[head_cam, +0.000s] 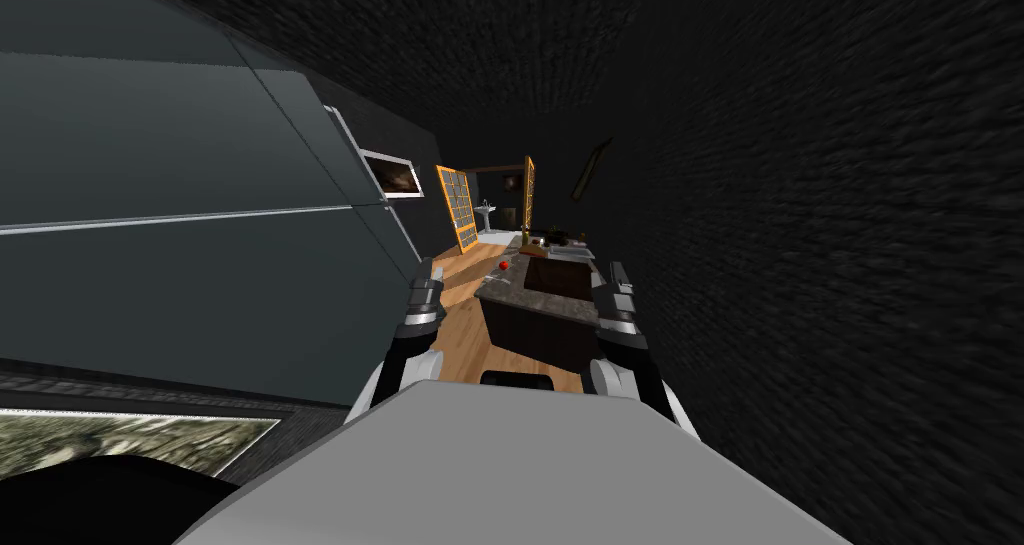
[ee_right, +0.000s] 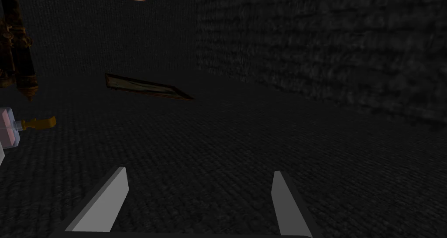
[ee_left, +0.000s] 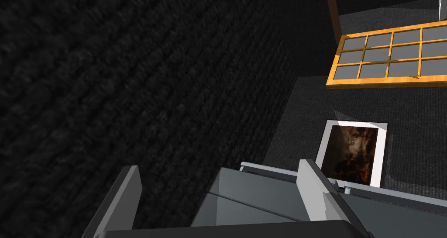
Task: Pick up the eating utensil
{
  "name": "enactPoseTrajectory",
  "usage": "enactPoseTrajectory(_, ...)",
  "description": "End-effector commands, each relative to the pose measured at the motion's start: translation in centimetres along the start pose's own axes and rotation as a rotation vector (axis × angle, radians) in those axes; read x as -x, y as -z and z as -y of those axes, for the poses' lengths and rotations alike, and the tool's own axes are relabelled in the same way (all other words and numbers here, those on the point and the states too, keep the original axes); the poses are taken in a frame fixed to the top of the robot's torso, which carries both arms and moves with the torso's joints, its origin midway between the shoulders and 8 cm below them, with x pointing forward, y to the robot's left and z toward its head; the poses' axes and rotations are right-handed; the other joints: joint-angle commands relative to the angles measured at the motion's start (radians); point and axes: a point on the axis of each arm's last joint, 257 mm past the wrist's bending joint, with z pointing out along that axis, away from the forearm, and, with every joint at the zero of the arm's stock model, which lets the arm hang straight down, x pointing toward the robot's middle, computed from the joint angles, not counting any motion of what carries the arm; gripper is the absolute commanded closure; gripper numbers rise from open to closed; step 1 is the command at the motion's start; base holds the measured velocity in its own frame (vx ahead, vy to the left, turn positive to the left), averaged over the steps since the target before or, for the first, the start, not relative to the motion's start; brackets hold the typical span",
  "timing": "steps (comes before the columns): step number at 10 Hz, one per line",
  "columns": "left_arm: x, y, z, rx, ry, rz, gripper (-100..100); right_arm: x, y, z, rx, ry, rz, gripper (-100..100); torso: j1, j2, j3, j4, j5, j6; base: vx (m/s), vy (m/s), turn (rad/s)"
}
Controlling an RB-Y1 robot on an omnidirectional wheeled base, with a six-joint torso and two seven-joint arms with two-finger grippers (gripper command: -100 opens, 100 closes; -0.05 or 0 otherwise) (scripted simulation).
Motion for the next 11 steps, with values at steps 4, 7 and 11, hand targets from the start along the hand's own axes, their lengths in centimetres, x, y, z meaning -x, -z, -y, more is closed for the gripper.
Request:
enactPoseTrajectory(4,-1.3,-1.1,-3.3,0.071,0.007,-0.079,-100,0.0,0.0,0.0,0.000,0.000,0.000,0,0.005,0.000,0.000,0.000,0.001,0.000,-0.001,0.061,0.056)
enactPoseTrajectory(7,-1.8,-2.0,-5.7,0.125,0.019,-0.110,-100,0.0,0.0,0.0,0.000,0.000,0.000,0,0.005,0.000,0.000,0.000,0.001,0.000,0.001,0.072,0.055)
enactPoseTrajectory(11,-2.3,-2.9,-9.1,0.215,0.034,-0.136,-100,0.0,0.0,0.0,0.000,0.000,0.000,0,0.004,-0.001,-0.001,0.000,0.001,0.000,0.010,0.067,0.042)
